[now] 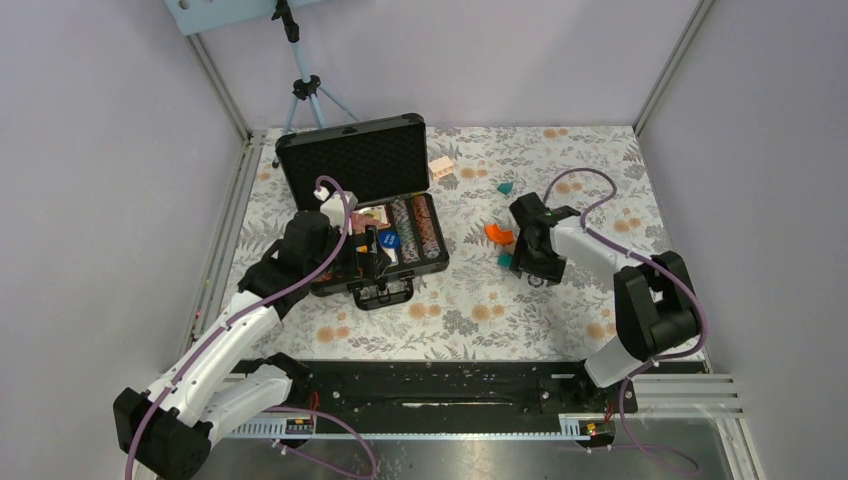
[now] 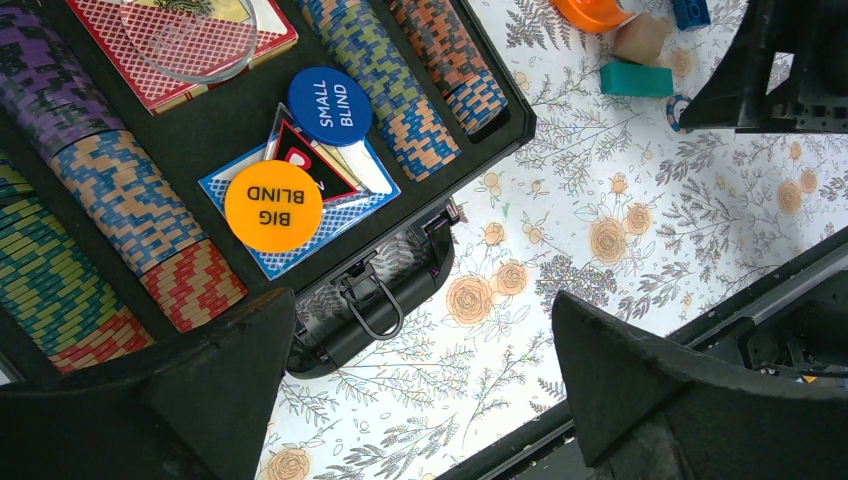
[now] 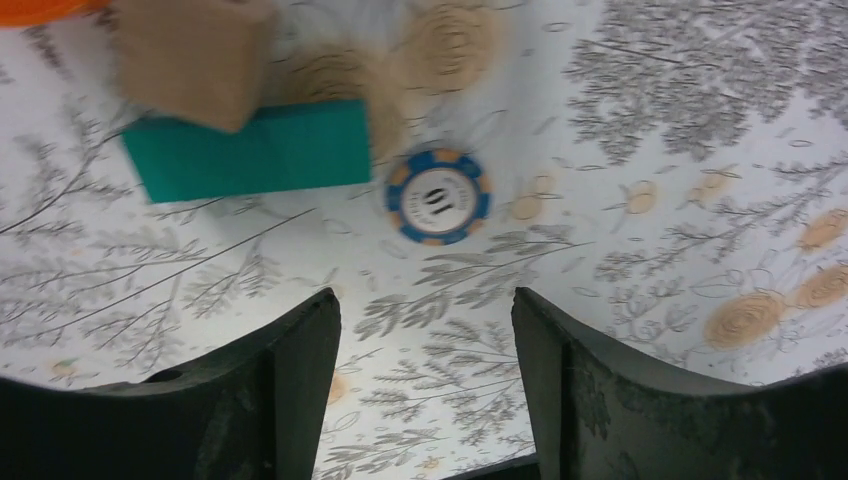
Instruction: Pack up texas hold em set
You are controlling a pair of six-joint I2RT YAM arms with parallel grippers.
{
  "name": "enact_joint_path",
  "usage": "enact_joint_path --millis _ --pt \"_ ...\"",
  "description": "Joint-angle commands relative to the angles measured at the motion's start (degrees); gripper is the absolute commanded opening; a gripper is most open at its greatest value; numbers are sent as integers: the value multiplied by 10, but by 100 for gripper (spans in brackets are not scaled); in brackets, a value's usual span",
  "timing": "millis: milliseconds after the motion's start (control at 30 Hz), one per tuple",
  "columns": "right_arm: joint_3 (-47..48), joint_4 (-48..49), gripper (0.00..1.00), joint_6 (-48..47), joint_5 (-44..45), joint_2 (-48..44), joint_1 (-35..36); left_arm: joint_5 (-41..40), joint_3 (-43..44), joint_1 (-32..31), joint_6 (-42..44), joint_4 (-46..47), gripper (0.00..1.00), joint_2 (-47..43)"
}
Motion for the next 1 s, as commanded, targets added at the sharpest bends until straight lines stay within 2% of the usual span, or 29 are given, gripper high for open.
enact_joint_path --millis 0,367,600,833,967 --pt "-32 29 72 4 12 -31 -37 10 13 3 4 14 99 1" --pt "-23 66 71 -6 8 26 -73 5 12 3 5 14 99 3" --pt "-5 64 64 -10 9 42 -76 3 14 3 6 14 99 7" --pt "-14 73 53 -19 14 35 -76 4 13 3 6 14 99 7" --pt "-22 84 50 -34 6 30 -76 5 13 3 7 13 99 8"
